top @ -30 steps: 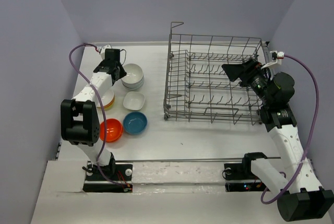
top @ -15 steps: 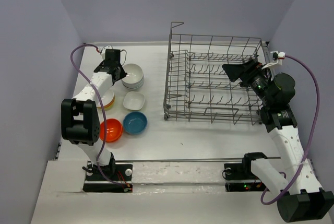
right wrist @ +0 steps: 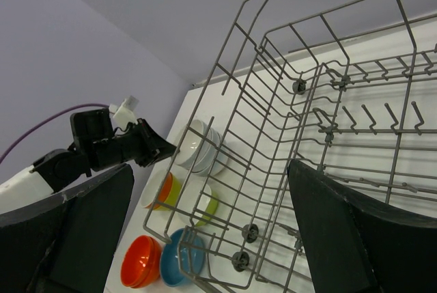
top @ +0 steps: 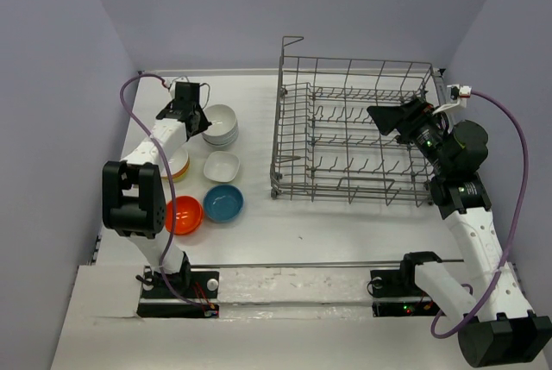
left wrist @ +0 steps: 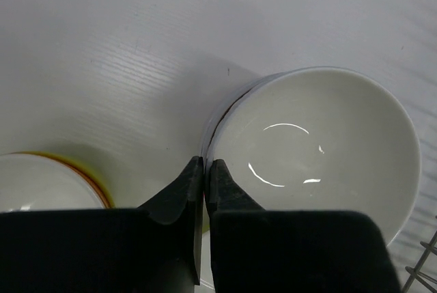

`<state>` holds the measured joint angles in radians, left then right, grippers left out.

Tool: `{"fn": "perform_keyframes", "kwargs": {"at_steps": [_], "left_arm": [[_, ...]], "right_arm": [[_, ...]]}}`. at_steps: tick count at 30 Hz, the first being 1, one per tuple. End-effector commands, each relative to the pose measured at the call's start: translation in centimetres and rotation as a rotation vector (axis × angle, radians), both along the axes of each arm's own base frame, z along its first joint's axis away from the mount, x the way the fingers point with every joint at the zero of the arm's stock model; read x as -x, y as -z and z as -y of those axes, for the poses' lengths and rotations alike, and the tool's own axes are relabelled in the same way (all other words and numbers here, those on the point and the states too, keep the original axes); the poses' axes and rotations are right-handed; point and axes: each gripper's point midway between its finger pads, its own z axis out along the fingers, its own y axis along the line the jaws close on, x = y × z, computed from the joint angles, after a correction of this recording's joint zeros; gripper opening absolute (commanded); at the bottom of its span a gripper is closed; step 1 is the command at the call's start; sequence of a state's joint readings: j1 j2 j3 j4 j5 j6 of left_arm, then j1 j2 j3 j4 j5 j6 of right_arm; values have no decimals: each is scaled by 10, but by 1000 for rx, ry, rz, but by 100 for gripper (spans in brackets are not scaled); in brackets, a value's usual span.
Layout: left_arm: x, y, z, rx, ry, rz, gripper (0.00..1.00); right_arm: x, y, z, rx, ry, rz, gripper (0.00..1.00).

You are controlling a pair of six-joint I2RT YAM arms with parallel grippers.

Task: Load the bowls into the dish rack
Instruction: Pick up the bowl from the corner of the board.

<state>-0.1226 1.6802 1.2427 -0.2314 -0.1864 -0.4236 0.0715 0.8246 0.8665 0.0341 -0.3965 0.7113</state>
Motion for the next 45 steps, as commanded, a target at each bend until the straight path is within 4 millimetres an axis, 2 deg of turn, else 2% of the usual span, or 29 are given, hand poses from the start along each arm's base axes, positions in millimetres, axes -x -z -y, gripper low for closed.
{"fn": "perform_keyframes", "kwargs": {"at_steps": [1,4,12,18,25,32,34,35,42,45], "left_arm": [[-11,-20,5,13,19,51,10],[-12,-28,8,26,25,72,0],[-10,-69,15,57,59,175,0],[-5,-108,17,64,79,269,0],[3,-130,15,62,79,321,0],[15,-163,11,61,69,409,0],[17,-170,11,64,73,430,0],[19,-173,12,67,77,437,0],[23,-179,13,74,88,453,0],[25,-185,15,75,99,468,0]], "right_arm": [[4,-14,2,1,5,60,100],[3,-14,2,3,4,60,100],[3,-16,2,4,3,61,100],[1,-13,1,2,1,54,100],[-1,-14,0,1,-9,46,100],[-9,-19,-2,17,-18,17,100],[-12,-24,-2,24,-18,20,100],[-13,-20,-2,30,-19,-7,100],[-19,-24,0,51,-8,-26,100],[-25,-20,-2,67,-19,-63,100]]}}
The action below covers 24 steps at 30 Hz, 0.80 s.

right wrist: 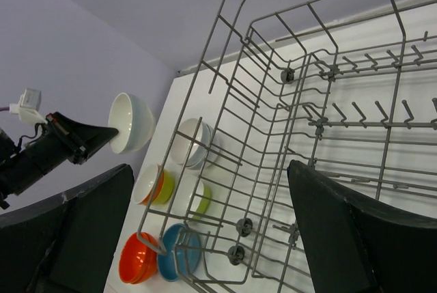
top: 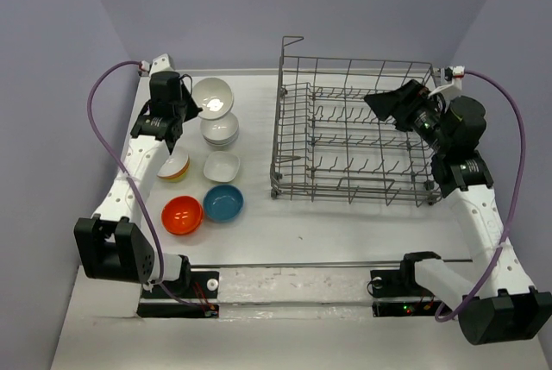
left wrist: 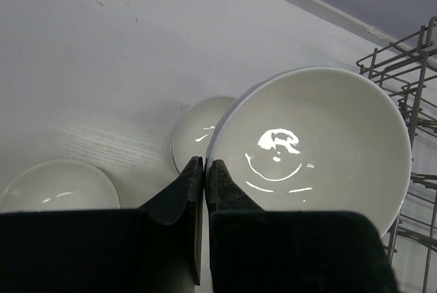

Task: Load the bowls into the dish rack
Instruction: Pick up the bowl from the corner of the board, then pass from the left arm to the right

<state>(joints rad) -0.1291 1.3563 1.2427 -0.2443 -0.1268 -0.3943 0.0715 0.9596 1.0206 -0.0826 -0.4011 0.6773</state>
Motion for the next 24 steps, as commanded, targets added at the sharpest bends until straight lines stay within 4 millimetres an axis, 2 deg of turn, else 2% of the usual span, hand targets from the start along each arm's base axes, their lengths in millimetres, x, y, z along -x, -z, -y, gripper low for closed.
{"fn": "perform_keyframes", "kwargs": {"at_steps": [1,3,7,8,9,12,13,14,15,17,20,21,22,24], "left_arm": [[-1,-59,6,27,29,179,0],[0,-65,7,25,30,192,0],[2,-87,13,18,46,236,0],[3,-95,17,12,51,247,0],[4,-94,21,10,61,241,0],[7,-116,31,-9,59,279,0],[7,-120,35,-14,65,284,0],[9,-121,42,-19,81,281,0],[9,-129,43,-20,80,295,0],[9,-131,49,-22,93,292,0],[11,-142,59,-28,115,308,0],[11,-141,63,-28,124,305,0],[14,-146,69,-31,138,314,0],[15,-148,74,-32,150,315,0]], "right_arm": [[-3,-16,-1,35,-21,9,100],[-14,-8,-3,47,-36,-35,100],[-28,-22,-8,78,-50,-58,100],[-34,-20,-14,101,-53,-68,99],[-30,-28,-18,107,-64,-54,99],[-37,-43,-28,131,-69,-41,96],[-41,-40,-32,139,-74,-61,96],[-39,-55,-41,149,-91,-29,95],[-42,-58,-43,161,-82,-27,93],[-50,-59,-54,188,-98,-38,90],[-53,-60,-88,224,-139,-42,84],[-56,-61,-89,231,-140,-42,82],[-54,-60,-100,249,-145,-49,81],[-62,-55,-112,284,-145,-57,77]]}}
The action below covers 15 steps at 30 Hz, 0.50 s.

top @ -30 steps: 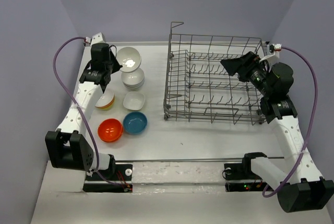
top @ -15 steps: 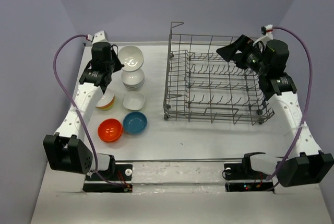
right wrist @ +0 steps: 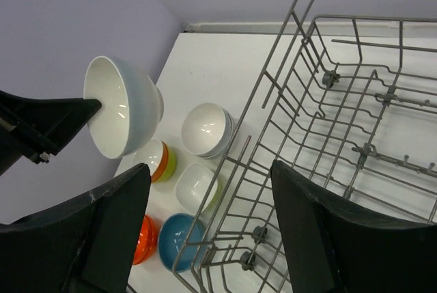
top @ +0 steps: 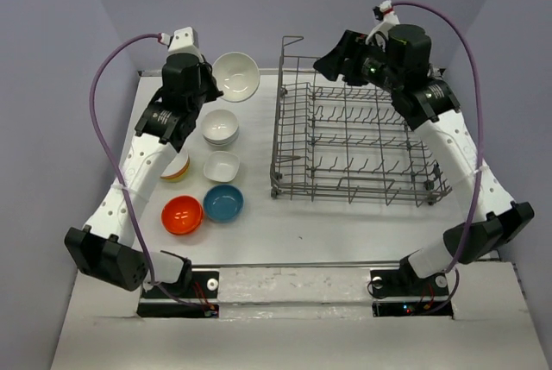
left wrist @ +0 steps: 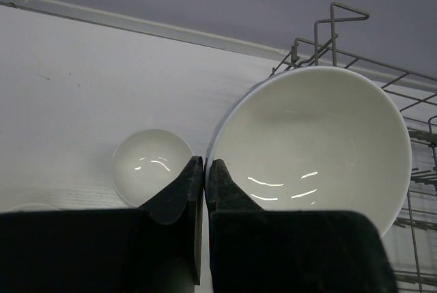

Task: Load the bowls into the dish rack
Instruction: Pass from the left arm to the right

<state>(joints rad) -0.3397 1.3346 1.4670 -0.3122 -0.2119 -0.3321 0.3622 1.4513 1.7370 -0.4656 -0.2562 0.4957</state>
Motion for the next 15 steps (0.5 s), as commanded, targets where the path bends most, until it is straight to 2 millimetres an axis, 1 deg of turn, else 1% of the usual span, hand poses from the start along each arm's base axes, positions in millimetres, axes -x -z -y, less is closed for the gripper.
{"fn": "perform_keyframes", "kwargs": {"at_steps": [1,2,3,4,5,6,7,8,9,10,11,13,14,15], "left_arm": [[4,-54,7,27,5,136,0],[5,-55,13,25,18,135,0],[6,-58,14,22,21,137,0],[7,-57,21,14,36,132,0],[8,-59,19,12,29,136,0],[9,-60,25,4,36,134,0],[10,-61,27,1,40,135,0],[11,-61,30,-1,42,134,0],[13,-60,34,-9,50,130,0],[13,-62,35,-16,42,133,0],[13,-62,36,-21,44,132,0],[14,-59,42,-31,59,126,0],[14,-58,44,-33,62,124,0],[12,-55,47,-40,66,116,0]], "right_arm": [[-5,-8,-15,91,40,27,76],[-3,-9,-25,110,27,36,74],[-8,-12,-28,127,47,40,73],[-5,-14,-39,145,31,51,72],[-5,-14,-45,158,29,52,72],[-11,-14,-46,182,64,51,71],[-12,-4,-52,208,66,36,71],[-11,-12,-55,213,68,57,71],[-7,-12,-63,223,59,61,71],[-10,-9,-64,237,77,56,70],[-11,-11,-62,240,88,64,70],[-8,-12,-68,251,90,75,70],[-9,-10,-67,257,97,73,70],[-7,-9,-73,264,89,75,70]]}}
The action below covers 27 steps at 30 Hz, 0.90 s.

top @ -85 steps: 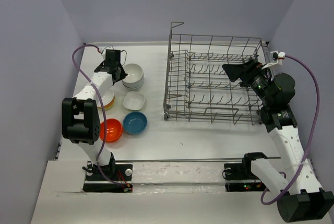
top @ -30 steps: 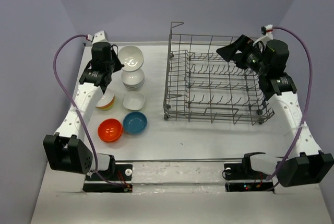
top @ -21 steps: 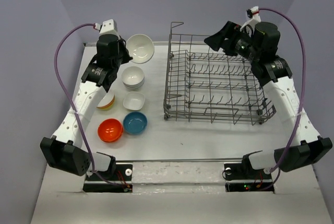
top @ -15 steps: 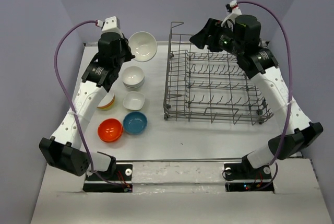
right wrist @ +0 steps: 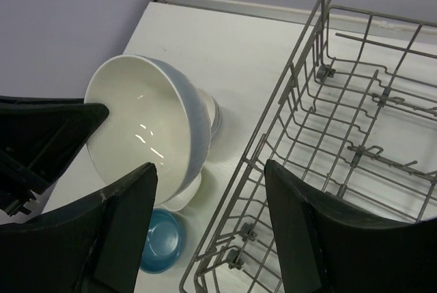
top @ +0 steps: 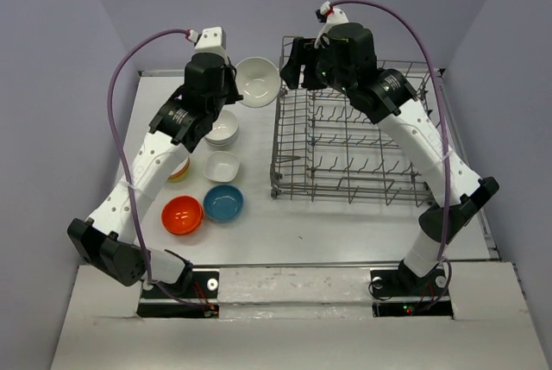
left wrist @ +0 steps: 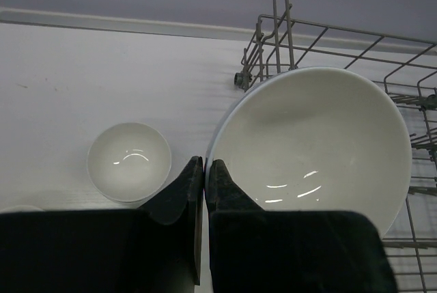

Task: Load the bowls into the dish rack
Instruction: Pass from the left arm to the right

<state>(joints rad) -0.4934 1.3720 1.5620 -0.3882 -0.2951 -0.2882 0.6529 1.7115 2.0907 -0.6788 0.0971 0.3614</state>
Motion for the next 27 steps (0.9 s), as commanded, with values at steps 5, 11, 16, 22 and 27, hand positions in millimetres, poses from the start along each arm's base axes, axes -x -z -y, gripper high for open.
{"fn": "perform_keyframes", "kwargs": {"at_steps": [5,11,16,22,27], "left_arm": [[-3,-43,19,25,10,112,0],[1,-44,36,17,36,112,0],[3,-45,42,13,38,116,0],[5,-47,48,11,50,118,0],[5,-48,52,12,55,120,0]], "right_arm": [[3,-17,3,97,105,85,68],[-1,-7,4,134,130,81,65],[-5,4,15,193,207,68,64],[-8,13,19,226,228,62,60],[-10,19,17,235,225,55,51]]}}
